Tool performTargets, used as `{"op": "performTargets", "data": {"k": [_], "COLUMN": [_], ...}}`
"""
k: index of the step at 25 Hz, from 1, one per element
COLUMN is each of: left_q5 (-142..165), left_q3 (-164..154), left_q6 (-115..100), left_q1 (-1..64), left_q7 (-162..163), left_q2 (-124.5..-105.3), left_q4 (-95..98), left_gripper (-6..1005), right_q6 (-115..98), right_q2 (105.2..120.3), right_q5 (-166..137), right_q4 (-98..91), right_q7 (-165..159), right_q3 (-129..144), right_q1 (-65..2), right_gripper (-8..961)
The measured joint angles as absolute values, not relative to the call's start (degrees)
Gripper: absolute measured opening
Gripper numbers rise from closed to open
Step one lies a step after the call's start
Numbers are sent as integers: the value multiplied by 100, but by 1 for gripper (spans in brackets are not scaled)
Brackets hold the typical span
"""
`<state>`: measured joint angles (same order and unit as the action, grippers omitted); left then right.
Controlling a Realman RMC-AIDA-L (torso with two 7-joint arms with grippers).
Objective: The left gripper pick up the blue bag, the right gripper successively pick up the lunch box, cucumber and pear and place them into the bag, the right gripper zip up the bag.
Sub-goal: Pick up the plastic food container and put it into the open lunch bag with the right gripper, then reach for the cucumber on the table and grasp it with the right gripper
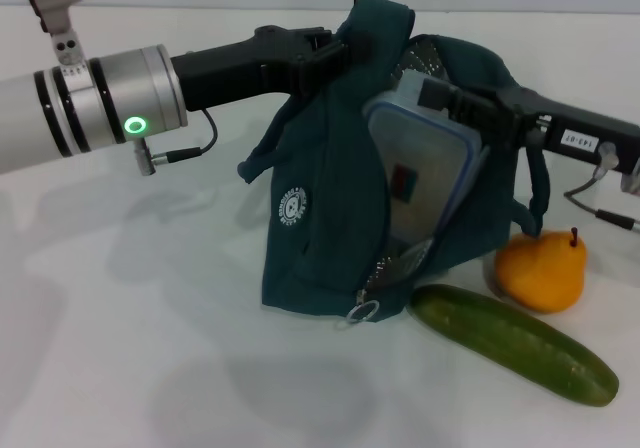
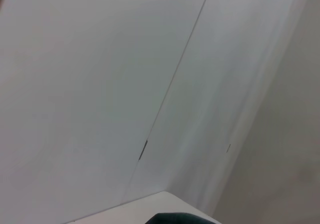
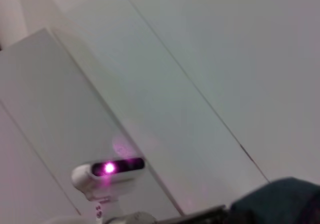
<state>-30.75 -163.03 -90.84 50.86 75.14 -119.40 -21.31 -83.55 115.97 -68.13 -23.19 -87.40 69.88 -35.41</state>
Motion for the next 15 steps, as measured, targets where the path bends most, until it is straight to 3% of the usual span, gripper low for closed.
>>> {"op": "performTargets", "data": {"k": [5,10,15], "left_q5": [-3079,-3082,-3063], "left_q3": [-16303,-16303,-16303], "left_q6": [-9085,-9055,-9021], "left_q1": [5080,5049,5031], "left_q7": [7460,7445,7446], "left_q2": [-11944,-11944,-11944], "left_q4": [-2127,-2127,-2127], "left_gripper": [116,116,116], "right_q6": [-8487,-8570,-8989], "right_q2": [11551,11479,11287], "right_q5": [-6834,-6961,-7579], "right_q4": [-2580,-3503,-4789], "right_q7": [-8729,-8700,-9002], "right_q3": [6981,6963,6925], "right_q1": [-3533,-3053,-2463], "right_gripper": [151,360,470]}}
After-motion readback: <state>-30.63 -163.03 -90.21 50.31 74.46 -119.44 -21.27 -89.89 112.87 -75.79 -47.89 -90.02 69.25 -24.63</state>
